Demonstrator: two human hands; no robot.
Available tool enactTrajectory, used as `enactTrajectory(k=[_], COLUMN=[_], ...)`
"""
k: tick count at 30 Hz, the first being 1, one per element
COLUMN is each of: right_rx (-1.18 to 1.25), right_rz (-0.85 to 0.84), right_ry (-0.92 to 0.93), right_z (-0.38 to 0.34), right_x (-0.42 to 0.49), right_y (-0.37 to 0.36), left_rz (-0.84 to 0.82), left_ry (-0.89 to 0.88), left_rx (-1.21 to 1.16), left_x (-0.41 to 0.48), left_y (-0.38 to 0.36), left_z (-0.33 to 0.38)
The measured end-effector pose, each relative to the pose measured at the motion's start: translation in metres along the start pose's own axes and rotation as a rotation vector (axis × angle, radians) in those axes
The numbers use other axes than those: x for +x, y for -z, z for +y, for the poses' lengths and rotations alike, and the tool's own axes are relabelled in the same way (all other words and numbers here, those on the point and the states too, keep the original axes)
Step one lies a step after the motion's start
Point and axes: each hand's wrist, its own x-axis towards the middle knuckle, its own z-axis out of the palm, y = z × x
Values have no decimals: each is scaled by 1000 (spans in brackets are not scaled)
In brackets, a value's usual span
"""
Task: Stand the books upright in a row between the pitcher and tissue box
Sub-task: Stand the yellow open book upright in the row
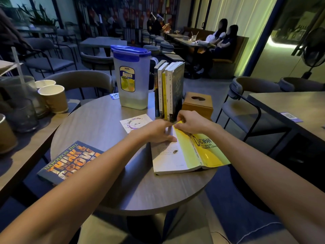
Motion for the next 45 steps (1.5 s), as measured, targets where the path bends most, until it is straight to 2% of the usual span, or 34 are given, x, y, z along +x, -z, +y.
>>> enactTrajectory(k=[5,13,20,22,28,32,35,38,45], right_rx=[128,370,302,299,504,614,385,123,120], right_rz=[29,217,466,486,325,229,203,90,-45], right_ry=[89,191,301,332,490,493,445,376,302], right_z=[-9,-42,-79,-86,-94,-82,-64,-51,-46], right_x=[-4,-23,-39,-42,-47,-42,-32,-22,-12], right_y=[18,61,83,81,77,79,76,68,72], left_rz=[20,61,144,182,277,258,233,212,186], left_ry=[-2,-47,-147,-190,-307,-300,-287,-284,-250], left_rx=[-62,-535,-609,-605,-662,-648,-650,-629,-619], left_x=[-6,-30,-37,-41,-54,-66,-74,-78,-87], left_y=[9,58,93,94,88,88,88,87,95], left_z=[3,16,21,21,21,20,20,21,19])
